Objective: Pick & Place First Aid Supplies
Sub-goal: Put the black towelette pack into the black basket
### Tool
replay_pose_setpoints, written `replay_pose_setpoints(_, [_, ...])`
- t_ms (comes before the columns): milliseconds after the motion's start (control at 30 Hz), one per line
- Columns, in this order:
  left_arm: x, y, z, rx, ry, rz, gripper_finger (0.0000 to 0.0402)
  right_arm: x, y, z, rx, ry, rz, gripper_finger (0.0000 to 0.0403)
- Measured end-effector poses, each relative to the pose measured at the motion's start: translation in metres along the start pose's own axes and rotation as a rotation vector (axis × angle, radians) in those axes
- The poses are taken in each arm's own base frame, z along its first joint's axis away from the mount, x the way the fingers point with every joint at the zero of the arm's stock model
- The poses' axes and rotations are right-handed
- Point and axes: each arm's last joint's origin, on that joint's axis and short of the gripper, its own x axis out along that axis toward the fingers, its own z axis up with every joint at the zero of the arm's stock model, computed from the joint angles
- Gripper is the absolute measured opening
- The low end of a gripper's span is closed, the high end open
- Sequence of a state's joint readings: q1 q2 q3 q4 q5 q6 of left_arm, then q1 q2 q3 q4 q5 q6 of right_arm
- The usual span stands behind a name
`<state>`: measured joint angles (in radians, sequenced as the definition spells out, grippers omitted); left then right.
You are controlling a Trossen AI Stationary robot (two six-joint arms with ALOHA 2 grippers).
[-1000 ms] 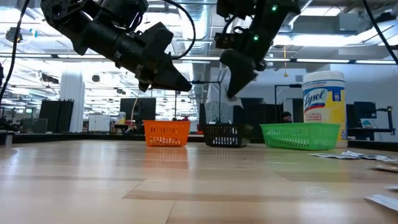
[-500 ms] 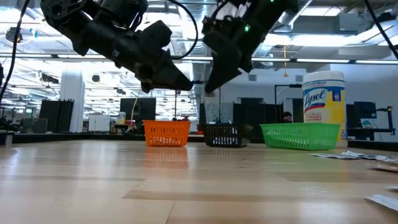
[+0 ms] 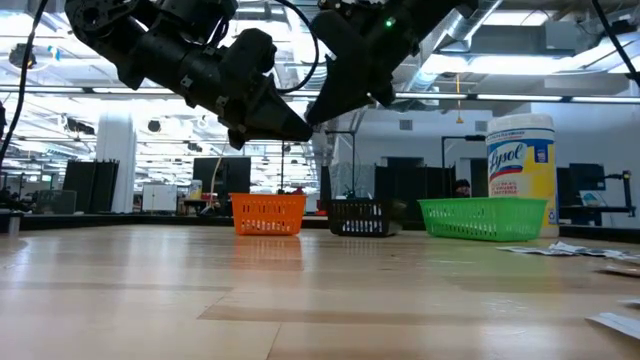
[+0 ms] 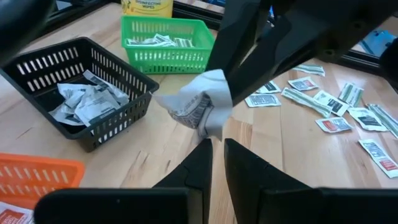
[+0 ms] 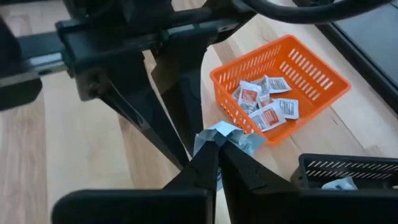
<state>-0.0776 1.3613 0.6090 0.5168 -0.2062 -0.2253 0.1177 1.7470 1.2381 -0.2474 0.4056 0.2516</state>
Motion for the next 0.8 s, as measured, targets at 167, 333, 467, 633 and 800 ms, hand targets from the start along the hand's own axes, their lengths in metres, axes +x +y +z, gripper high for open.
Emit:
replay_pose_setpoints(167, [0.0, 0.0, 0.0, 0.0, 0.0, 0.0, 0.0043, 0.0001, -0.0001, -0.0003, 0.019, 0.004, 0.004, 0.0007])
replay_pose_setpoints(333, [0.0, 0.0001, 0.0, -0.006, -0.001, 0.002, 0.0043, 0.0, -0.0007, -0.0012, 0.015, 0.01, -0.012, 0.0007])
replay_pose_setpoints(467, [0.0, 0.0005, 0.0001, -0.025, -0.004, 0.017, 0.0044, 0.0, -0.0013, -0.003, 0.008, 0.028, -0.019, 0.0007])
replay_pose_setpoints(633, [-0.0001, 0.0018, -0.0004, -0.024, -0.007, 0.06, 0.0065, 0.0, -0.0016, -0.0034, 0.007, 0.031, -0.023, 0.0008])
replay_pose_setpoints(800, [0.0, 0.0021, -0.0006, -0.024, -0.004, 0.064, 0.0104, 0.0, -0.0015, -0.0034, 0.007, 0.031, -0.023, 0.0008])
